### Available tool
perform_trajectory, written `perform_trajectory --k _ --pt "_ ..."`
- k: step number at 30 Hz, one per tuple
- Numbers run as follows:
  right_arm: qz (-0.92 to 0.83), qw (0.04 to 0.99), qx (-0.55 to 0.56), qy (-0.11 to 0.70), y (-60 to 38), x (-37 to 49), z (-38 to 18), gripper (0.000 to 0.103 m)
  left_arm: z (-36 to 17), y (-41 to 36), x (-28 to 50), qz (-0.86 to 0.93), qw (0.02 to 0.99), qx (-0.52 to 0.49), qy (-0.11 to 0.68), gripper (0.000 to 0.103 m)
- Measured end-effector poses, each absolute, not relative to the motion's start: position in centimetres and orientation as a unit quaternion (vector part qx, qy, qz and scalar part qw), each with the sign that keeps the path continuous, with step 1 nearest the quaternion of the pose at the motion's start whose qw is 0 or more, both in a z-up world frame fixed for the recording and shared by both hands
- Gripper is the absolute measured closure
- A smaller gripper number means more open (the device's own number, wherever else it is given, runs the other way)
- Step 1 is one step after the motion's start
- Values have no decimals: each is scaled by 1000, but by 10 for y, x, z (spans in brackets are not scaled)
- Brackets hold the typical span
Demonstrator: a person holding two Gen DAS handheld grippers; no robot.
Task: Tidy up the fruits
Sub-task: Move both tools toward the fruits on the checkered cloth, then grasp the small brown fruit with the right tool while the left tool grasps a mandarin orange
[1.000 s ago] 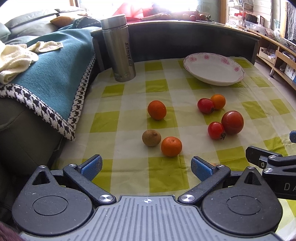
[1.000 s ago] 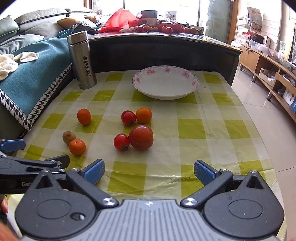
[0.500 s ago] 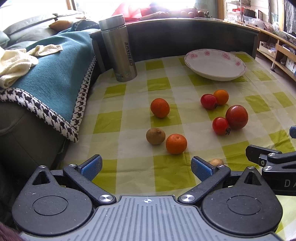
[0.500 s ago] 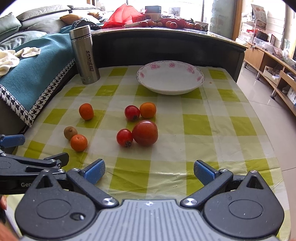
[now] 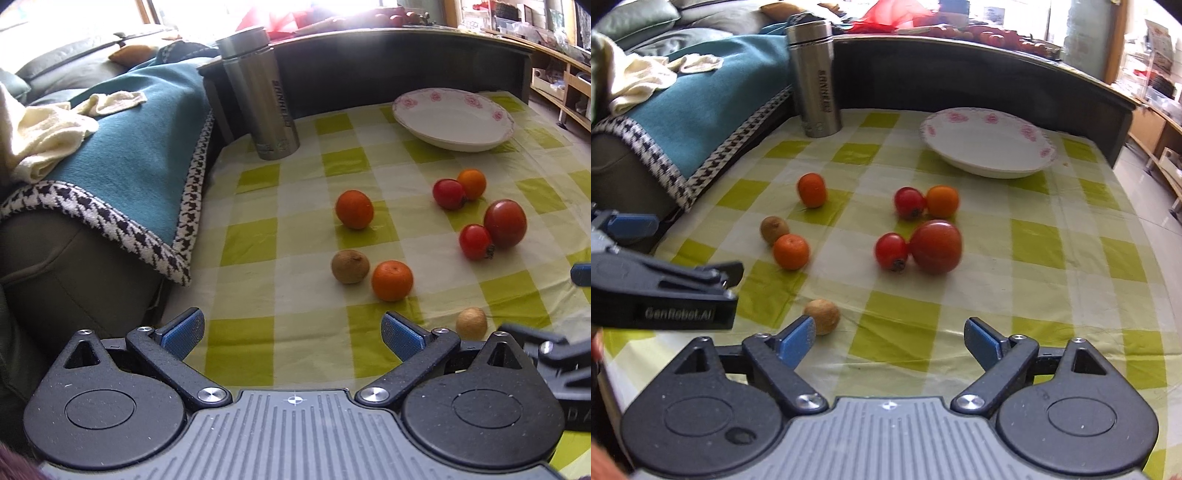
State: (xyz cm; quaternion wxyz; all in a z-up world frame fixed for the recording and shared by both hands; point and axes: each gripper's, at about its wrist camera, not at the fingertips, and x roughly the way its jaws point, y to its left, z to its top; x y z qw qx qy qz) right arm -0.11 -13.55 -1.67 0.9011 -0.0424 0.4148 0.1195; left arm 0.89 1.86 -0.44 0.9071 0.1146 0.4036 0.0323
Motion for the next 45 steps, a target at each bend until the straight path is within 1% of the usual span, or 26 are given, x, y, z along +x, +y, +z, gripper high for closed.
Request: perform_trajectory --k 2,5,7,10,12,13,14,15,19,21,23,27,31,33,35,37,39,40,42,45 --pt "138 897 -46 417 -129 0 -18 17 -1 23 10 36 910 105 400 0" --pt "162 892 -60 418 -119 2 -22 31 1 23 10 34 912 103 395 0" --pt "173 889 -67 418 -113 5 -25 44 1 20 10 30 913 109 392 0" --pt "183 883 -70 427 -105 13 -32 55 -1 16 9 24 913 121 388 1" --pt "186 882 -77 426 -102 16 -35 59 -2 16 9 17 915 121 385 2" --pt "186 882 -86 423 -100 16 -35 66 -3 16 10 12 915 117 385 2" --pt "186 882 -88 424 -100 16 -35 70 -3 17 10 6 916 112 386 4" --pt "186 881 -83 426 -102 16 -34 72 -4 18 11 -2 916 104 388 7" --pt "178 880 -60 436 -115 15 -32 72 -9 19 15 -27 912 79 401 16" --pt "176 880 -46 440 -122 13 -30 72 -11 16 17 -45 911 71 405 22" --pt "169 880 -36 442 -128 13 -28 72 -13 12 18 -66 909 61 407 25" --pt "153 882 -28 444 -139 14 -28 72 -22 3 27 -88 902 50 420 35" --pt "142 882 -16 449 -149 15 -31 72 -29 -3 38 -90 898 46 427 38" --pt "139 883 -12 449 -151 15 -30 72 -33 -4 43 -91 896 42 432 44" --pt "138 882 -7 450 -152 16 -30 72 -34 -6 45 -91 898 42 429 44" --pt "138 882 -5 451 -152 17 -30 72 -35 -7 46 -94 899 45 426 47" --pt "137 882 -4 452 -152 18 -30 72 -35 -7 46 -102 900 47 422 54" --pt "137 881 -4 452 -152 19 -30 72 -35 -8 46 -105 900 49 420 55" --pt "136 881 -3 452 -152 19 -30 72 -35 -10 47 -110 901 51 417 61" --pt "135 881 -2 453 -152 21 -29 72 -34 -12 45 -121 899 58 417 62"
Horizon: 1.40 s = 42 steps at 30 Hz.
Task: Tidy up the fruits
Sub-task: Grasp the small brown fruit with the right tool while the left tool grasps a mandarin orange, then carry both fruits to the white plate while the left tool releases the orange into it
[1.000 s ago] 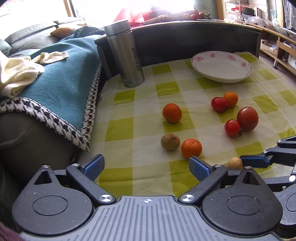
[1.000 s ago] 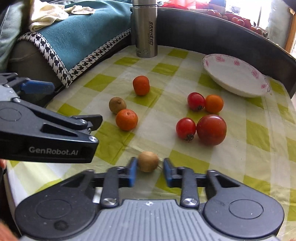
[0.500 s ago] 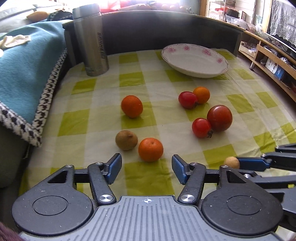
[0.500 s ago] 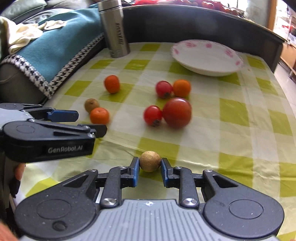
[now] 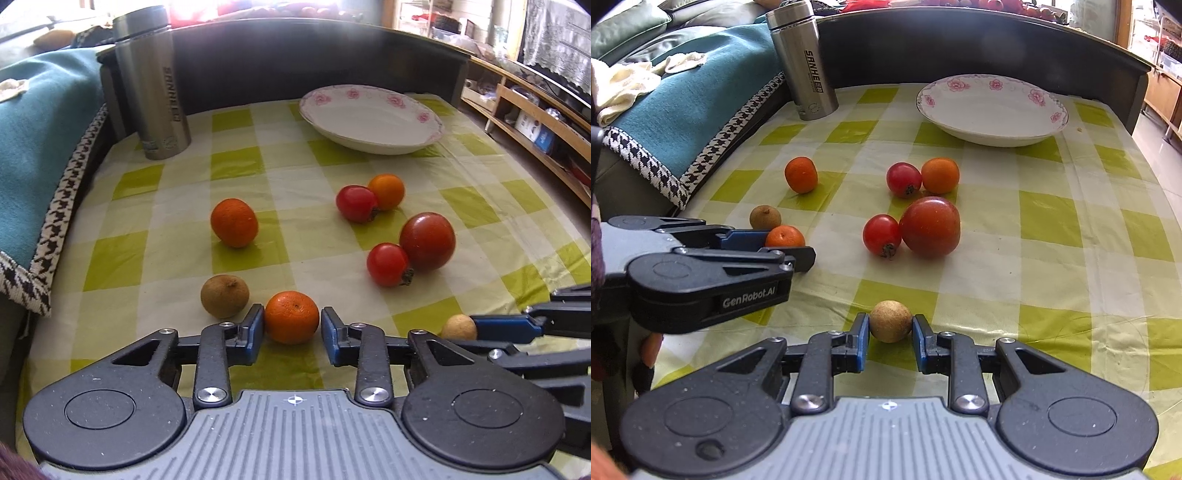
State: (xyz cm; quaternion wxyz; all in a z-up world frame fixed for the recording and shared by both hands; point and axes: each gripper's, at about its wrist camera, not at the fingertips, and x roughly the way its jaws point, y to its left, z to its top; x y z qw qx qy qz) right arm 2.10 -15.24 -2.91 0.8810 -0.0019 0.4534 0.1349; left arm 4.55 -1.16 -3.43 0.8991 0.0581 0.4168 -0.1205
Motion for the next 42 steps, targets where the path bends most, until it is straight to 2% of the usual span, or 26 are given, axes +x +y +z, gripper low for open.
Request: perform_trajectory --k 16,26,42 --pt "119 892 -2 437 -161 27 -16 72 -33 -25 36 -157 891 93 417 65" --pt "102 903 18 416 -175 40 3 72 -19 -23 44 -172 892 50 416 65" --pt "69 911 52 403 -203 116 16 72 6 -54 112 -197 904 51 376 65"
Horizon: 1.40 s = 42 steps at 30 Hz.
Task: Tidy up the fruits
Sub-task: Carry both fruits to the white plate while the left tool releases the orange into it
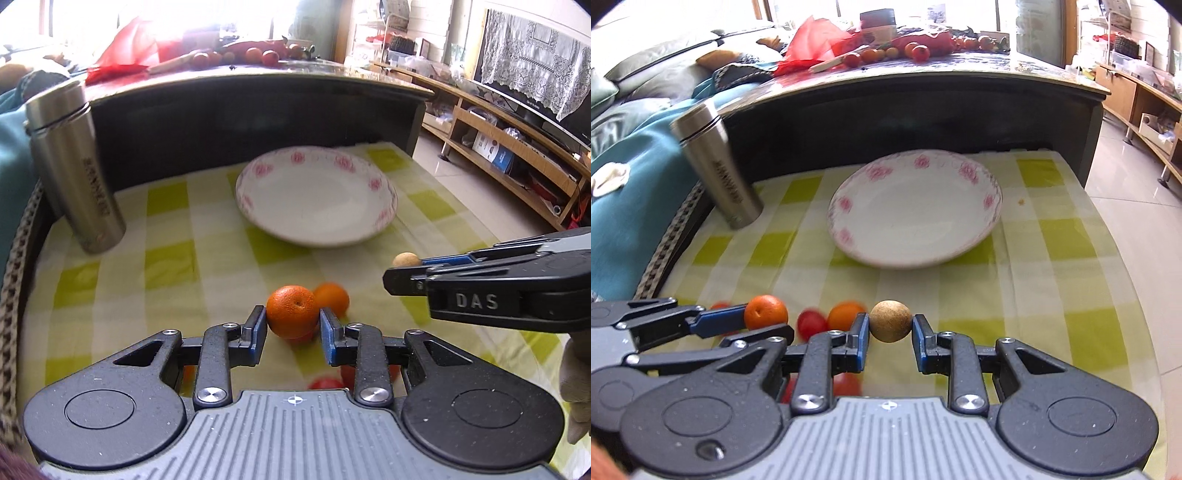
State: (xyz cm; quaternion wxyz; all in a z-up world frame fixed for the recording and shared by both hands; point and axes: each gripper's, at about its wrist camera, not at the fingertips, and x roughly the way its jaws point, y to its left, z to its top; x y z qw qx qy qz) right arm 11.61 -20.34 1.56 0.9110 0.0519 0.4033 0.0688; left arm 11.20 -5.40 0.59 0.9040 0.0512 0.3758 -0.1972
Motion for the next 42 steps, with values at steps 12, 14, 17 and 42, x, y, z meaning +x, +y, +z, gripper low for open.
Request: perform_trajectory --k 12,14,17,42 --pt "65 917 40 390 -214 180 6 72 4 -76 170 -203 908 58 362 64" --pt "62 916 42 393 -217 187 2 72 2 -80 177 -205 907 65 361 65" --pt "58 916 43 394 -222 195 -3 72 1 -87 184 -206 907 75 359 66" --pt "63 916 68 389 -236 218 -9 70 4 -90 204 -196 907 80 364 56"
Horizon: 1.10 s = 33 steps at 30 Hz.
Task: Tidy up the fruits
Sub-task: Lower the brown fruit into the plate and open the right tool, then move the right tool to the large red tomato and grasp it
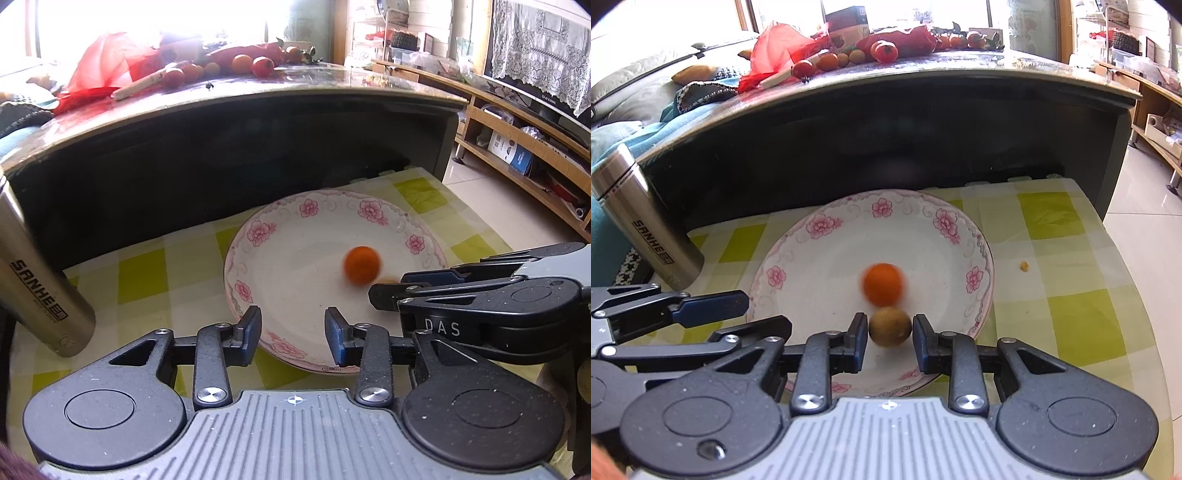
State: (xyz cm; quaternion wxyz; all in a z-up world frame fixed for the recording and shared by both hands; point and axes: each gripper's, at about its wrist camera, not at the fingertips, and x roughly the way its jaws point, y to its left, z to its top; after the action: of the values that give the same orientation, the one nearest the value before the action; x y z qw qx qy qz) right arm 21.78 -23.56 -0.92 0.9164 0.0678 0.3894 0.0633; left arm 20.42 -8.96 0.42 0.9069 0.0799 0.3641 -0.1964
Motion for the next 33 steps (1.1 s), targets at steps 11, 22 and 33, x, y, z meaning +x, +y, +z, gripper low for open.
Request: perform_trajectory --k 11,22,33 --pt "57 929 91 355 -244 195 23 67 27 -62 175 -184 915 59 354 52" --pt "72 924 85 366 -232 146 35 66 42 -42 142 -186 917 41 350 50" --pt "102 913 57 391 -200 91 28 65 39 -21 102 -187 913 35 360 49"
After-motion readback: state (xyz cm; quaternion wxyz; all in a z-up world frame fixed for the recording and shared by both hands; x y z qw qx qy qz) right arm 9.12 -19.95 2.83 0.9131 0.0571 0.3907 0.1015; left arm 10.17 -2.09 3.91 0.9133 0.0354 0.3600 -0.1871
